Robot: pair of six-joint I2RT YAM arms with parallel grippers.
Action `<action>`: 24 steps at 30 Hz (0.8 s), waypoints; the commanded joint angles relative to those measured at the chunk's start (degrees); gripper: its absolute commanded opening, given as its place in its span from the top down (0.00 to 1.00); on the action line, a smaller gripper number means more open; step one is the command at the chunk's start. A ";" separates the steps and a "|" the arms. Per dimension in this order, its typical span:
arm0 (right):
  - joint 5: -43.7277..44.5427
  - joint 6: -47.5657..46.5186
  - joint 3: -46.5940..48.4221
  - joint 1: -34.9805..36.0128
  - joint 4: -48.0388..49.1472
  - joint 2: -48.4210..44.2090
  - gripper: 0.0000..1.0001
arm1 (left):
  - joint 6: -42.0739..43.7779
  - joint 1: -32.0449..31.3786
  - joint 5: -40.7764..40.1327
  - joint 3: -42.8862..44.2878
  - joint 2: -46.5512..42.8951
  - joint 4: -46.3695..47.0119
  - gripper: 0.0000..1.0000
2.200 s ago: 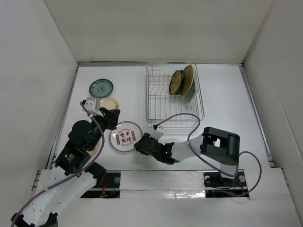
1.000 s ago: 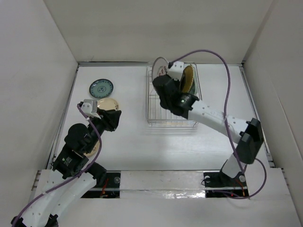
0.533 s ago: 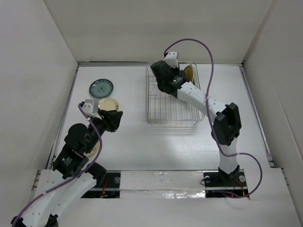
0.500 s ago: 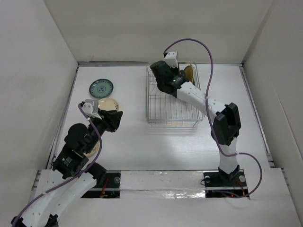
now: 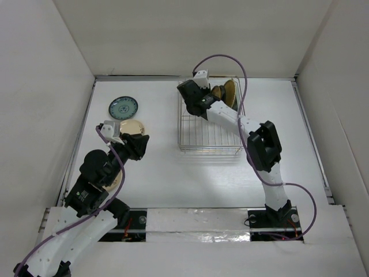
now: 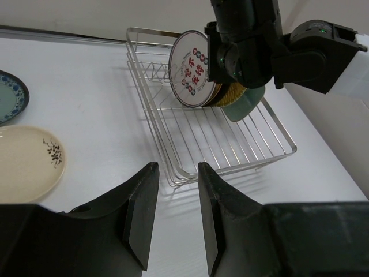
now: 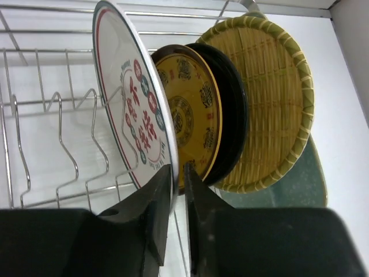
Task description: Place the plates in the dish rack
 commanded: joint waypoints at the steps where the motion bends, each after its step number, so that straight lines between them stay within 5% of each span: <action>1: -2.32 0.80 1.44 -0.28 0.68 -5.07 0.68 | 0.46 0.14 -1.47 0.14 0.21 3.20 0.69; 4: -4.60 -0.51 -1.37 1.56 4.10 -9.47 0.49 | 0.55 0.14 -2.96 -0.03 -0.49 3.55 0.69; 9: -15.05 -1.83 -6.81 6.83 11.13 -18.18 0.44 | 0.55 0.14 -6.74 0.06 -2.42 3.99 0.72; 11: -20.48 -1.84 -7.18 10.96 12.54 -18.63 0.63 | 0.46 0.14 -8.85 0.49 -3.30 3.99 0.77; 12: -22.26 -1.05 -6.66 12.45 13.16 -17.84 0.88 | 0.38 0.14 -9.64 1.54 -4.26 3.82 0.80; 13: -24.10 -0.87 -6.22 14.12 13.51 -17.14 0.97 | 0.38 0.14 -10.78 2.16 -4.88 3.47 0.85; 16: -27.54 1.15 -3.32 20.18 14.65 -12.75 1.00 | 0.47 0.14 -14.28 5.76 -7.34 2.59 1.00; 24: -37.29 10.19 8.10 28.98 16.85 2.89 1.00 | 0.11 0.14 -19.31 15.34 -10.16 -1.80 1.00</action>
